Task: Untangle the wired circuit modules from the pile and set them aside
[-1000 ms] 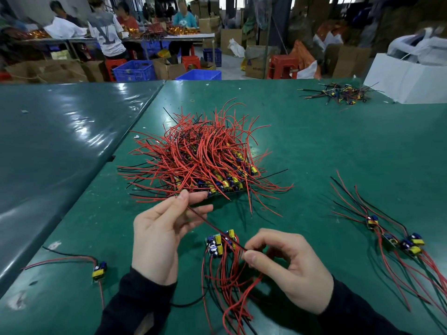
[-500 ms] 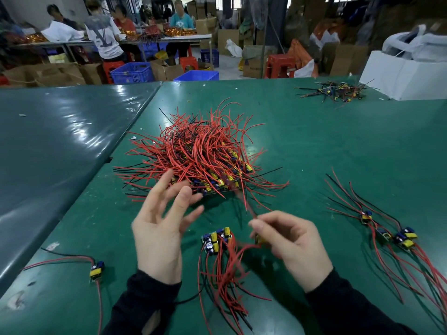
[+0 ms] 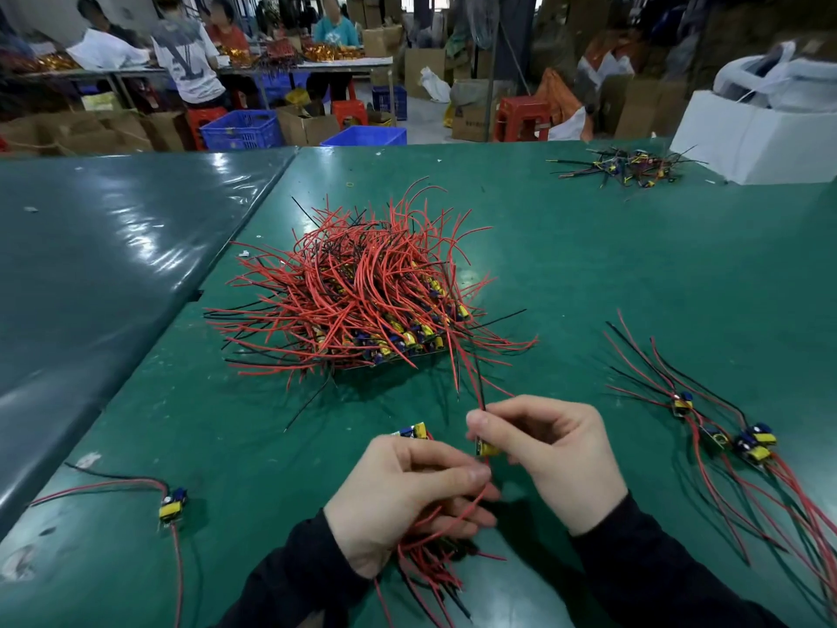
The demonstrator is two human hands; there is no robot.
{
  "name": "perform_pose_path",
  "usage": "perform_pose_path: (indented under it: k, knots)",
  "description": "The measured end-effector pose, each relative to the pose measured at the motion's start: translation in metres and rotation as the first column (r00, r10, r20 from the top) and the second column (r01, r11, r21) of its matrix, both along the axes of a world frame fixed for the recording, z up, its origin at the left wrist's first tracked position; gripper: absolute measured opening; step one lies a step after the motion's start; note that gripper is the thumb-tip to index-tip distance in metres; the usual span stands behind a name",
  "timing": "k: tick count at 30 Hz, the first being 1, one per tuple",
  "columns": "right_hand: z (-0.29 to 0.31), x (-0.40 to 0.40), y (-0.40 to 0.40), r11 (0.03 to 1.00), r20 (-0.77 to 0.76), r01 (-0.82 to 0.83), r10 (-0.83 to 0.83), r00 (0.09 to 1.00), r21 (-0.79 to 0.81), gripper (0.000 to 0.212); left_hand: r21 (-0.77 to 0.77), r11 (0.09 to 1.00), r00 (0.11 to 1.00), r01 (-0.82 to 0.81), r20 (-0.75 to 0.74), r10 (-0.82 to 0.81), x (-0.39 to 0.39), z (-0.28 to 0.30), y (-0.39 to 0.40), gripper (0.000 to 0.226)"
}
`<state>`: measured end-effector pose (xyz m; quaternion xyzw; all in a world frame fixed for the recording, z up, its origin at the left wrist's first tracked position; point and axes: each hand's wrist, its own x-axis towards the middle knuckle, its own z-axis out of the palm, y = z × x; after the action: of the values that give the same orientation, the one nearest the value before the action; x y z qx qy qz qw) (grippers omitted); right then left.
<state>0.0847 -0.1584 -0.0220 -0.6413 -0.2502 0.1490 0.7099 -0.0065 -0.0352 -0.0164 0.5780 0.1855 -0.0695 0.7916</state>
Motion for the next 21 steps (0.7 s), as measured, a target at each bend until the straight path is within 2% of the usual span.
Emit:
perform_pose_path:
  k: [3,7,10,14,16,18,19,20,21]
  knots:
    - [-0.0009,0.0023,-0.0002,1.000,-0.075,0.019,-0.018,0.997,0.013,0.020,0.019,1.000,0.999,0.023,0.033,-0.023,-0.0004,0.0012,-0.0010,0.015]
    - [-0.0017,-0.0002,0.0006,0.998,-0.002,0.061,-0.060,0.998,0.031,0.021,-0.096,0.994,0.997,0.057,-0.037,-0.061,0.0011,0.0032,0.0003,0.035]
    - [-0.0004,-0.0037,0.0004,0.998,0.033,0.052,-0.053,0.998,0.037,0.019,-0.112,0.988,0.994,0.102,-0.031,-0.107,0.0003,0.0029,0.0022,0.029]
    - [-0.0018,-0.0068,0.0014,0.999,0.023,0.050,-0.050,0.998,-0.011,0.029,-0.067,0.989,0.990,0.131,-0.041,-0.134,-0.0020,0.0015,0.0008,0.019]
    - [-0.0018,-0.0062,0.0019,0.999,-0.024,0.043,-0.043,0.999,0.002,0.031,0.031,0.995,0.995,0.094,-0.013,-0.094,-0.0024,0.0013,0.0001,0.008]
    - [-0.0027,-0.0036,0.0023,0.999,-0.112,0.036,-0.032,0.993,0.037,0.029,0.251,0.967,0.995,-0.034,0.098,0.010,-0.0039,-0.0012,0.0006,0.009]
    - [-0.0037,-0.0021,0.0026,0.998,-0.155,0.027,-0.019,0.988,0.050,0.028,0.421,0.897,0.979,-0.133,0.195,0.054,-0.0044,-0.0039,0.0010,0.008]
    - [-0.0046,-0.0012,0.0029,0.998,-0.191,0.009,0.002,0.982,0.056,0.027,0.587,0.779,0.955,-0.223,0.290,0.055,-0.0051,-0.0058,0.0014,0.004]
    - [-0.0049,-0.0009,0.0032,0.998,-0.212,-0.022,0.034,0.977,0.060,0.027,0.688,0.668,0.934,-0.285,0.357,0.030,-0.0059,-0.0065,0.0017,0.001]
